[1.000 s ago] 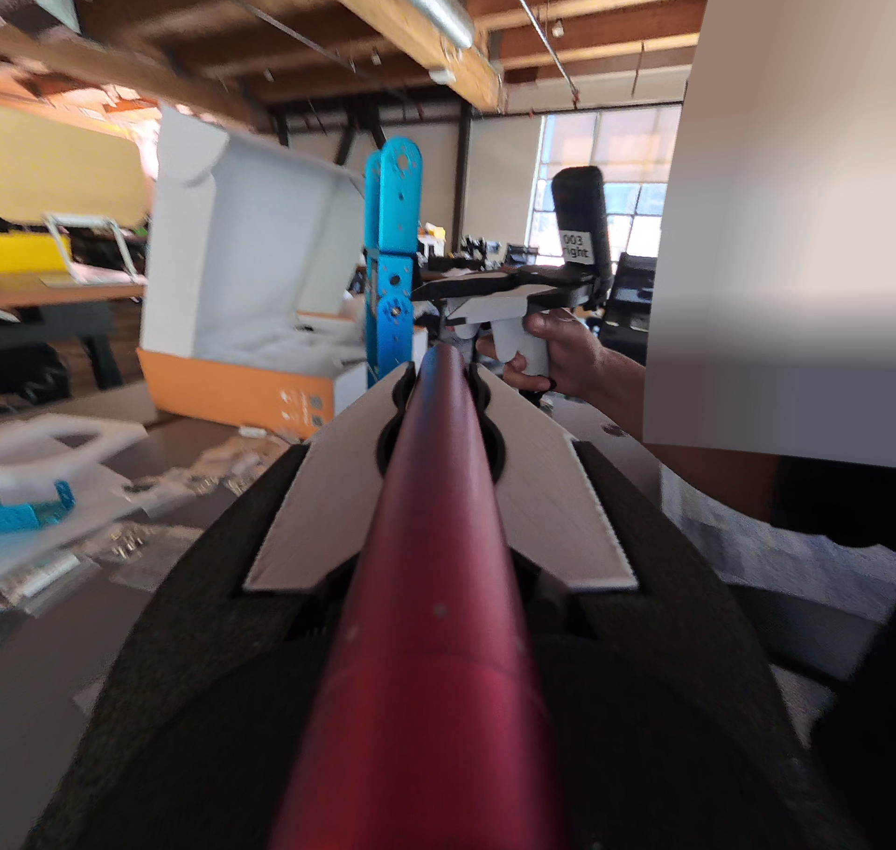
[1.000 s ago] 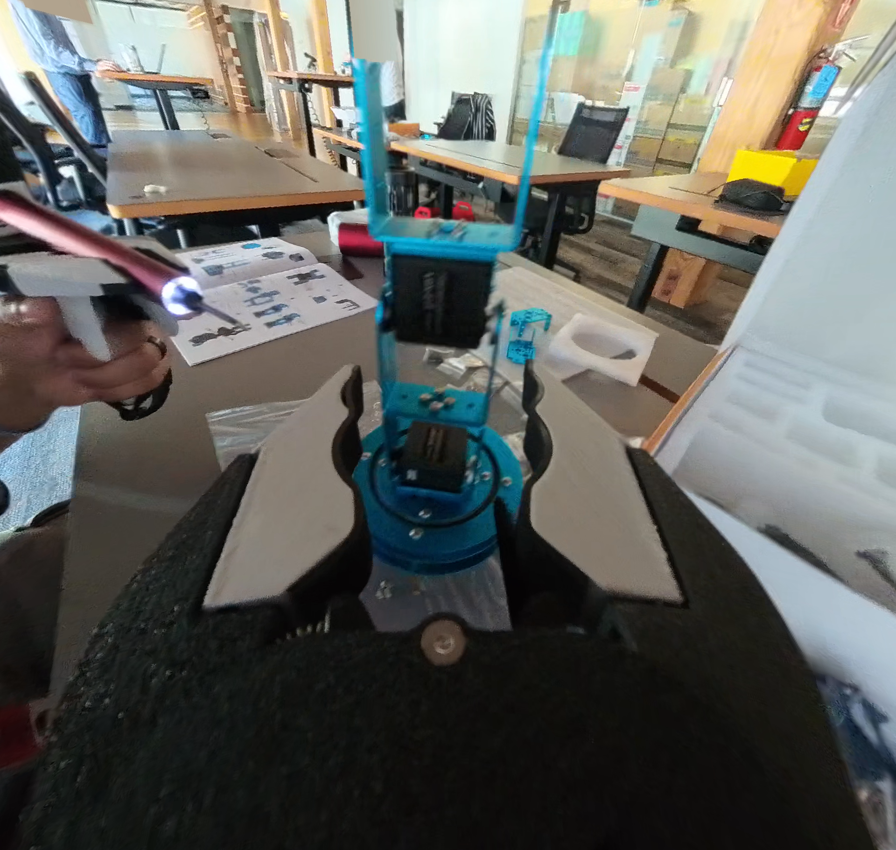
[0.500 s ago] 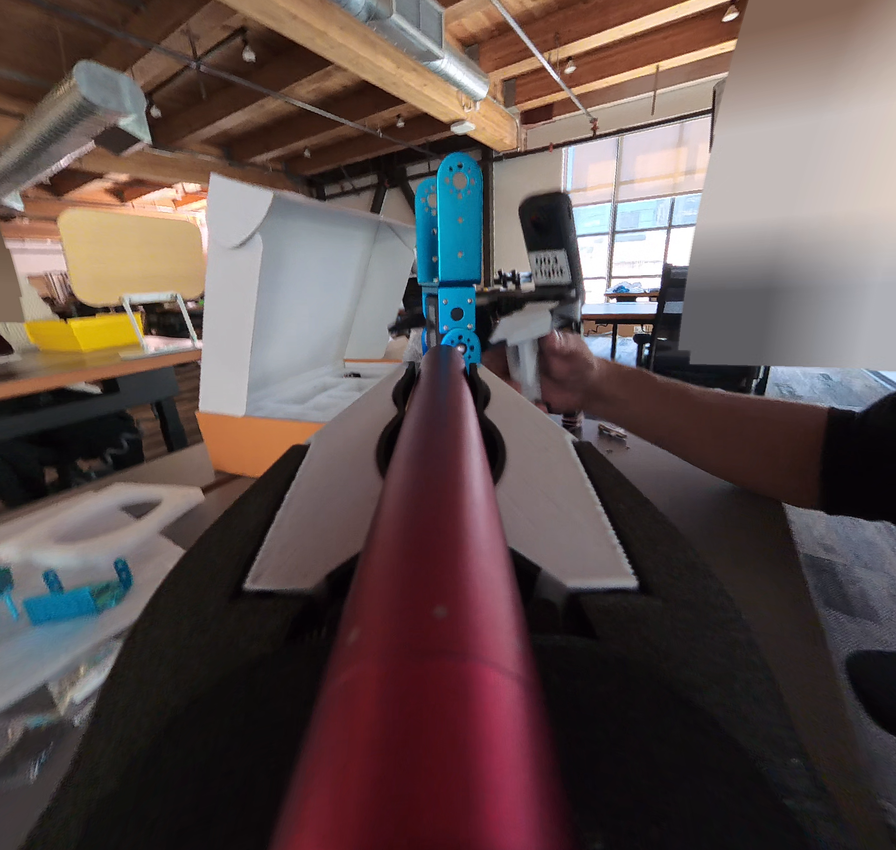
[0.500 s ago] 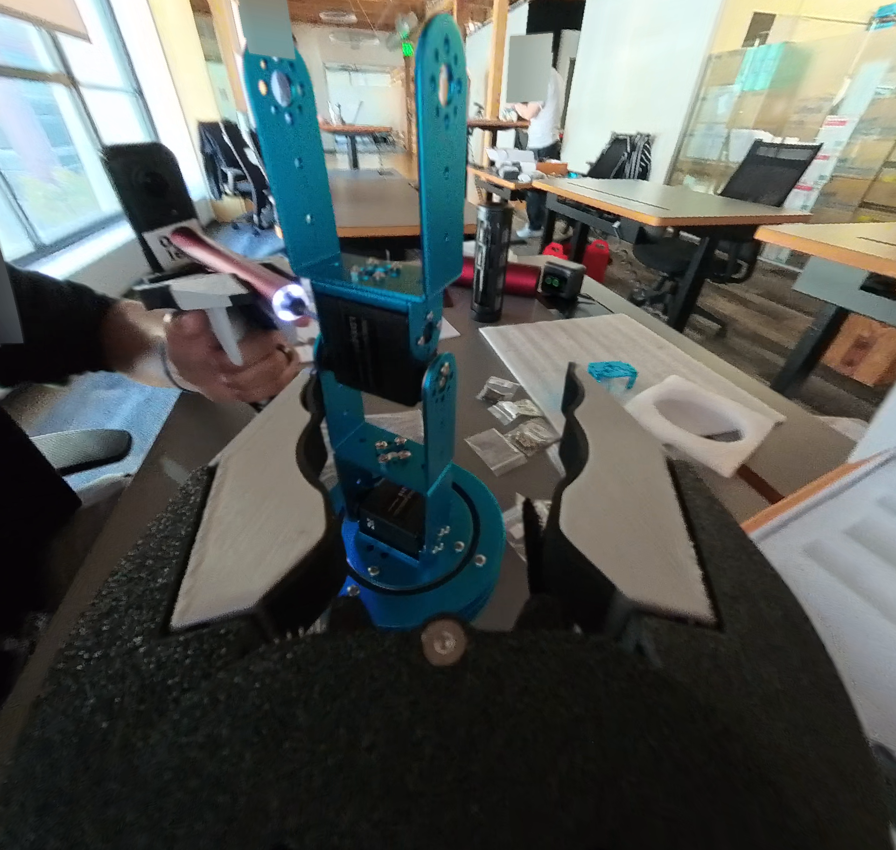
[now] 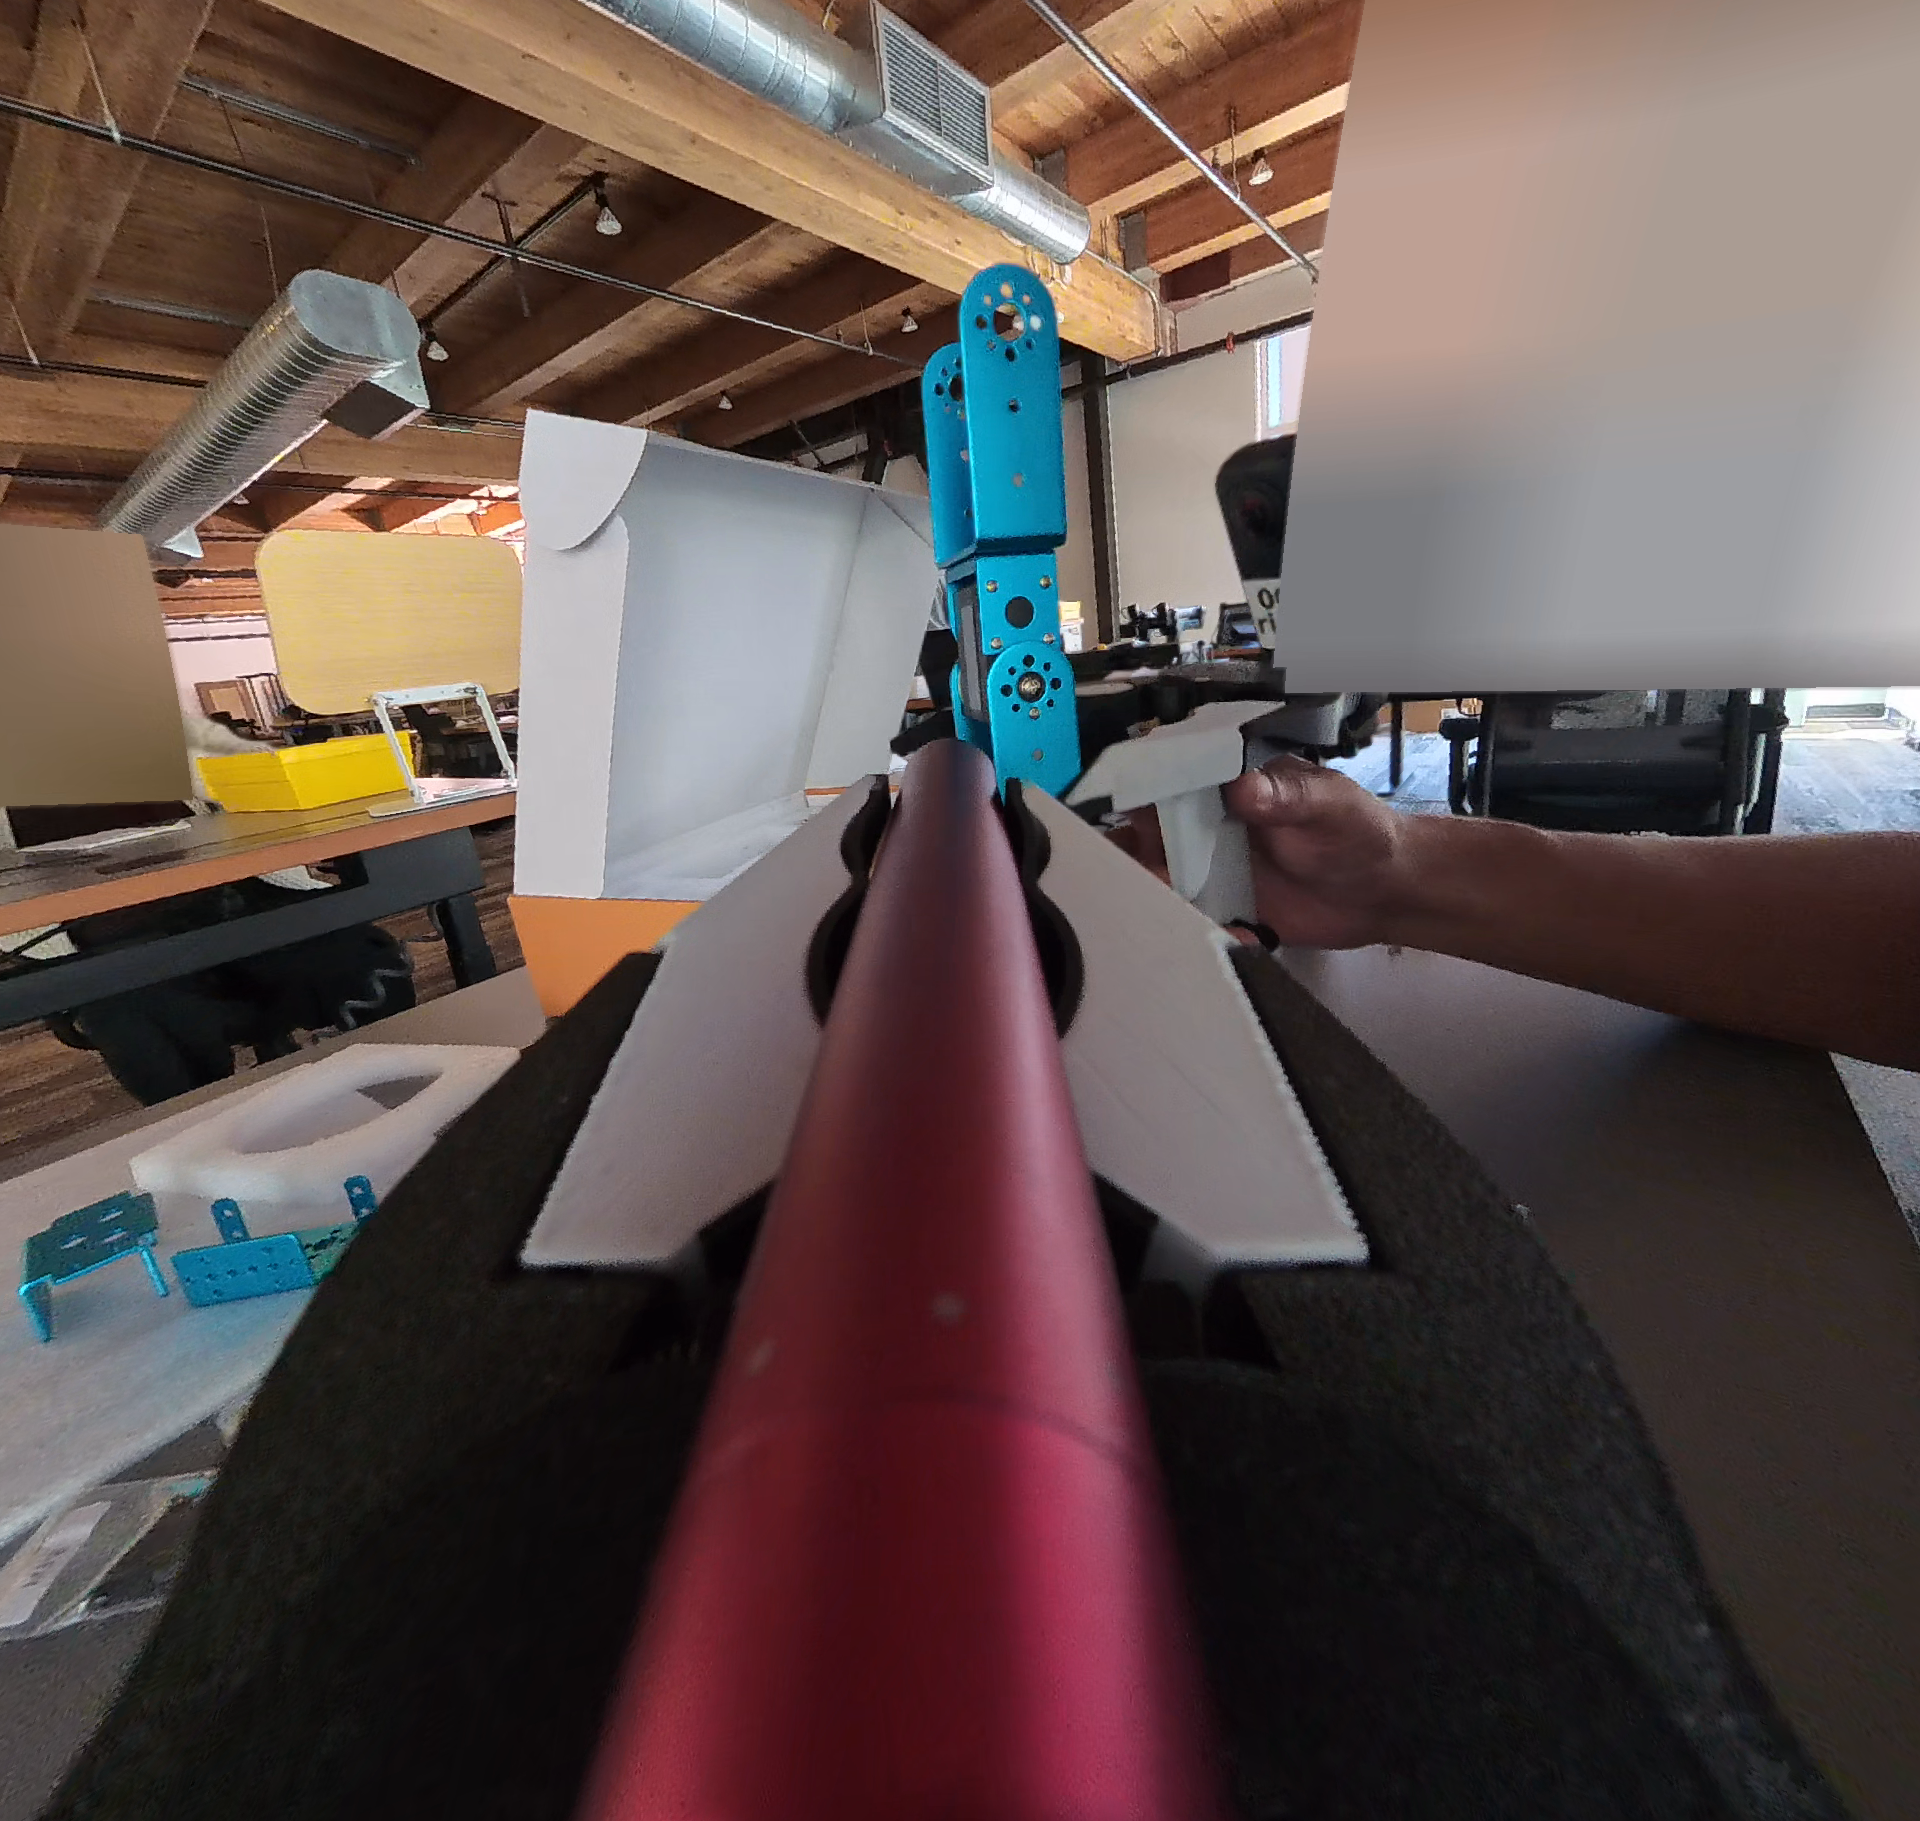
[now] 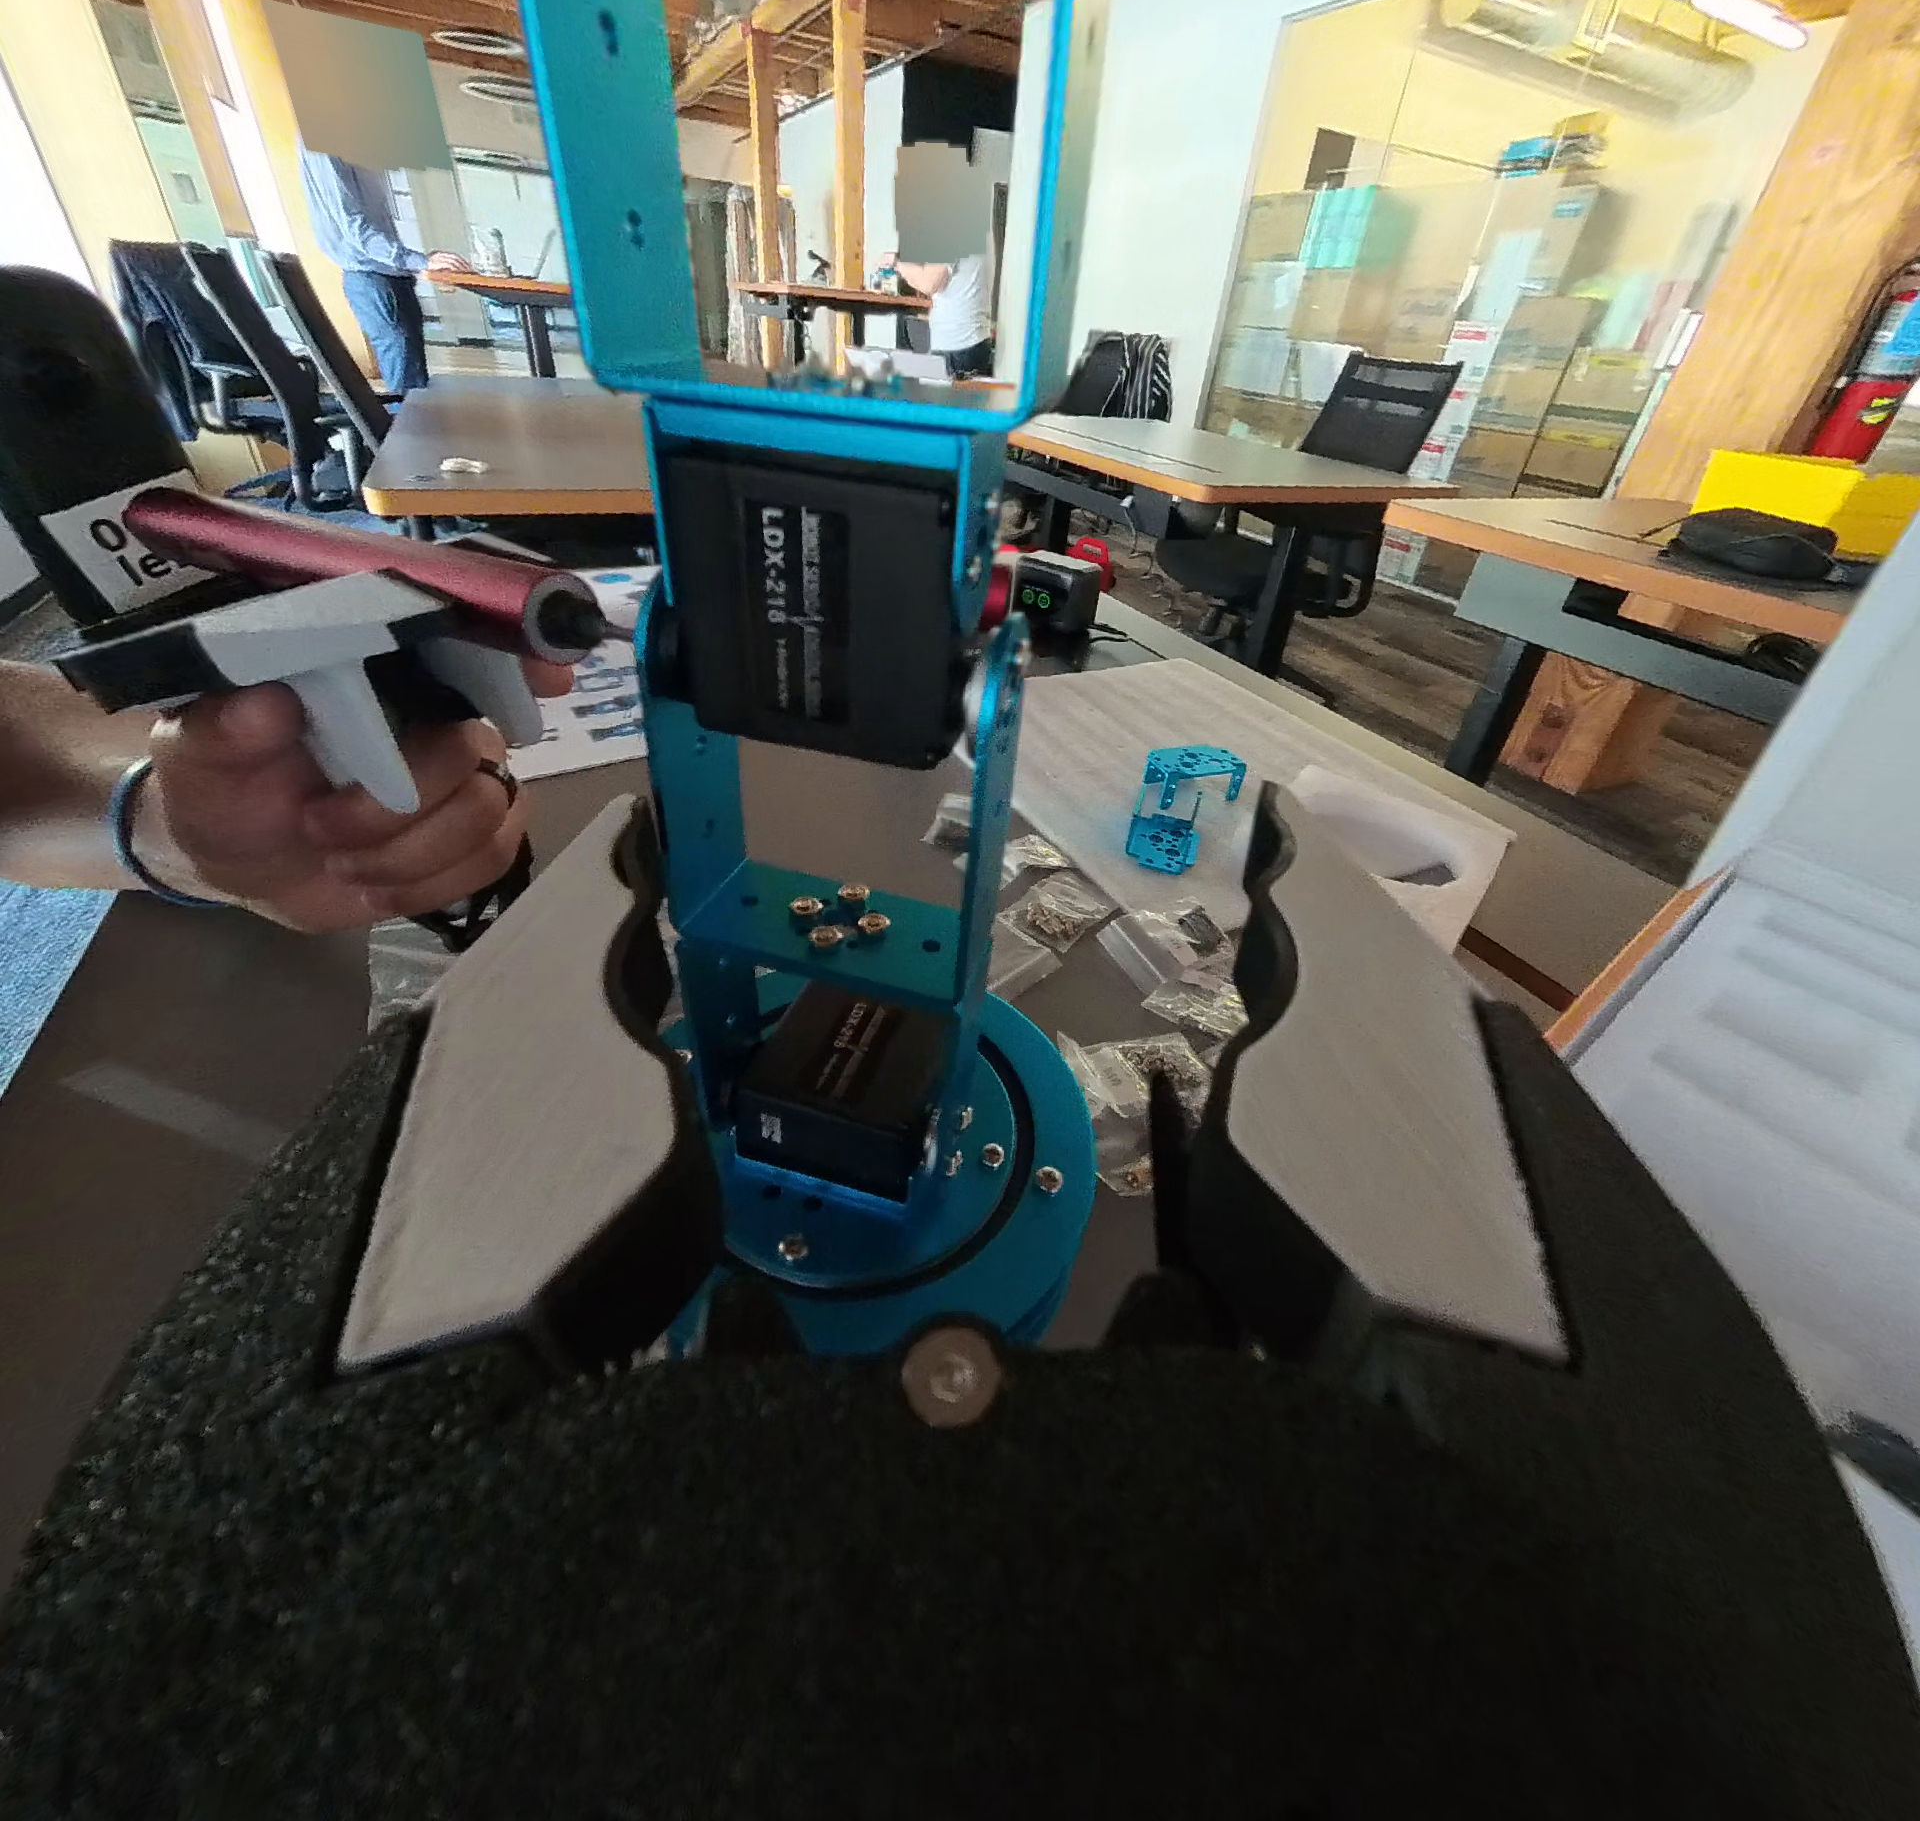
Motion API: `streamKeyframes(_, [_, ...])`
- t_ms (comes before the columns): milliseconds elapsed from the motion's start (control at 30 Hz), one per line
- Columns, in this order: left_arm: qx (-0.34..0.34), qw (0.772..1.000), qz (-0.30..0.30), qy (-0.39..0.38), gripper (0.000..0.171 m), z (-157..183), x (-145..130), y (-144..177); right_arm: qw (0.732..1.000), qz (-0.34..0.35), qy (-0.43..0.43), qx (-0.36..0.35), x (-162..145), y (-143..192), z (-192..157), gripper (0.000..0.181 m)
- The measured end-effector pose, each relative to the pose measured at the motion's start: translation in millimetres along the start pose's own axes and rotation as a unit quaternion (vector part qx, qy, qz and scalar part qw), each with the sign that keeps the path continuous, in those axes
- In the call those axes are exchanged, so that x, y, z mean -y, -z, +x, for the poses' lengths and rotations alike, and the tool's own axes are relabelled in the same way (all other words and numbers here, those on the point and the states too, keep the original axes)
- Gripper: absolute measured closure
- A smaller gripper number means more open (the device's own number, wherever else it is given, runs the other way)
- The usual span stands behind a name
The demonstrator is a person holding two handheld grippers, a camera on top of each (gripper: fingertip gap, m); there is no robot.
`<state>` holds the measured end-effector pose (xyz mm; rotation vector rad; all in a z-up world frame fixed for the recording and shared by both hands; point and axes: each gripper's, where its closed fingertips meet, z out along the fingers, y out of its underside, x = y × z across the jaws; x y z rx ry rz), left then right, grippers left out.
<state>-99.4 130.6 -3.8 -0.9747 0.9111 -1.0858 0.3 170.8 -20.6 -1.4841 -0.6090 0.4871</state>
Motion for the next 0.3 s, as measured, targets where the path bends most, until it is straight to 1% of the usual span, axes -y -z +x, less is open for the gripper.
streamKeyframes(100, [0.002, 1.0, 0.002, 0.0, 0.15, 0, 1, -1, 1.0, -0.011, 0.007, 0.013, -8, -4, -10, 0.069])
streamKeyframes(200, [0.003, 1.0, 0.011, -0.008, 0.15, 2, 3, -2, 1.0, -0.016, 0.019, 0.001, -10, -5, -13, 0.07])
streamKeyframes(300, [0.001, 1.0, 0.019, -0.012, 0.15, 6, 7, -4, 1.0, -0.009, 0.022, -0.016, -7, -6, -15, 0.077])
